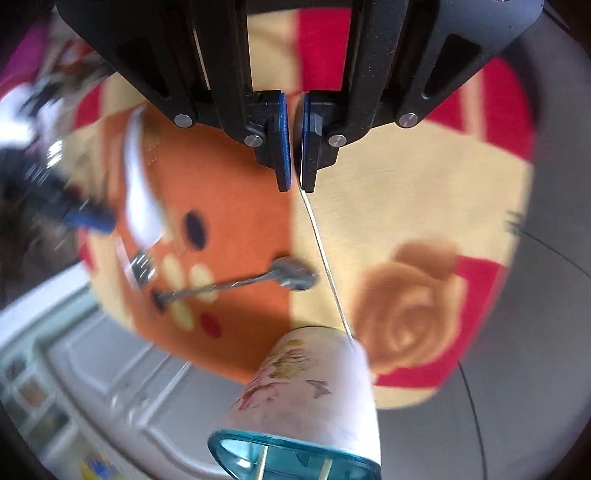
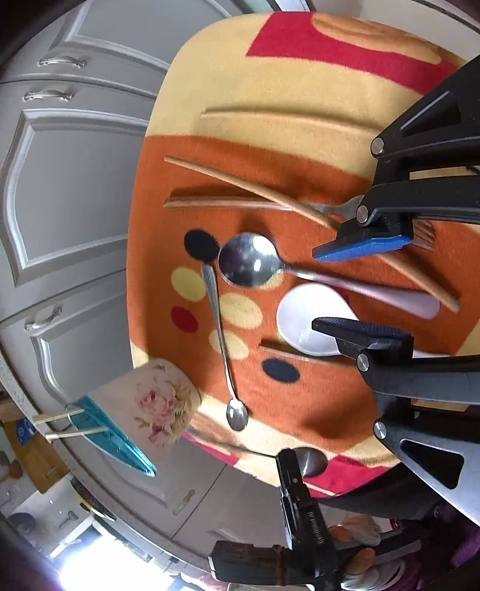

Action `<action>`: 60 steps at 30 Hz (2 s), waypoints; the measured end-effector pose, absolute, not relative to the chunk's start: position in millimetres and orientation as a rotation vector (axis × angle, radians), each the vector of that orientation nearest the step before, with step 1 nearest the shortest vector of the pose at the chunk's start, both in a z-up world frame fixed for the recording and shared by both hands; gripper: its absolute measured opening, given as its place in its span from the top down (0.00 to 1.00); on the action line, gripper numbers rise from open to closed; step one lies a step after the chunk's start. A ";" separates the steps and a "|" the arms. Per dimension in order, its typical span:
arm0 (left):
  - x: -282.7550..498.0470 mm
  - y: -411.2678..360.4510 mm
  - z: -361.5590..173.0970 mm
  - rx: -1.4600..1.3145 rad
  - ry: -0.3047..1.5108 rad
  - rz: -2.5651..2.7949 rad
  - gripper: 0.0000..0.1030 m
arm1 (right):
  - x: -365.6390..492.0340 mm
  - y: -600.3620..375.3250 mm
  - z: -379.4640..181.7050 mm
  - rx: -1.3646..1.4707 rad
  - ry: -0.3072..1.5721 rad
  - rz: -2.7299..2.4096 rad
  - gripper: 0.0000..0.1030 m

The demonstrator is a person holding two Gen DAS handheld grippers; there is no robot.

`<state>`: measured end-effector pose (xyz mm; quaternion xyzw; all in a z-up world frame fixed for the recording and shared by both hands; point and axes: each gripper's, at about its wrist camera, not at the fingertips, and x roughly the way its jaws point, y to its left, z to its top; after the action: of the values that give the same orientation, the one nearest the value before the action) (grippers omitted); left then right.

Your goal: Organize utensils

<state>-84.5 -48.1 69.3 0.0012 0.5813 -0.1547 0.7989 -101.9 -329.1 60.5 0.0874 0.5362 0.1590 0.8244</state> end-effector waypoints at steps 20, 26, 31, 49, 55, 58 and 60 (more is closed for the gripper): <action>-126.5 -16.0 50.0 -0.266 1.411 -0.411 0.69 | -108.0 -317.8 72.5 0.189 1.112 0.410 0.70; -122.7 -24.5 38.8 -0.476 1.429 -0.372 0.67 | -107.3 -325.5 63.2 0.208 1.126 0.418 0.70; -113.6 -18.1 35.0 -0.654 1.400 -0.313 0.52 | -95.0 -336.8 65.2 0.242 1.090 0.422 0.70; -103.7 -27.9 26.9 -0.517 1.476 -0.300 0.91 | -15.5 -342.2 31.4 -0.023 1.218 0.682 0.93; -102.8 -14.9 41.9 -0.398 1.426 -0.328 0.96 | -36.1 -341.6 45.7 -0.022 1.183 0.671 0.97; -106.9 -5.3 55.9 -0.320 1.388 -0.328 0.97 | -47.1 -341.6 57.7 -0.030 1.160 0.641 0.97; -110.2 9.7 67.0 -0.288 1.364 -0.321 0.97 | -53.0 -343.6 67.8 -0.019 1.139 0.620 0.98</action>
<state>-110.1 9.7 67.0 -0.1322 0.6253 -0.1473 0.7549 -53.0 -343.6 67.8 -0.0086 0.5305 0.2887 0.7970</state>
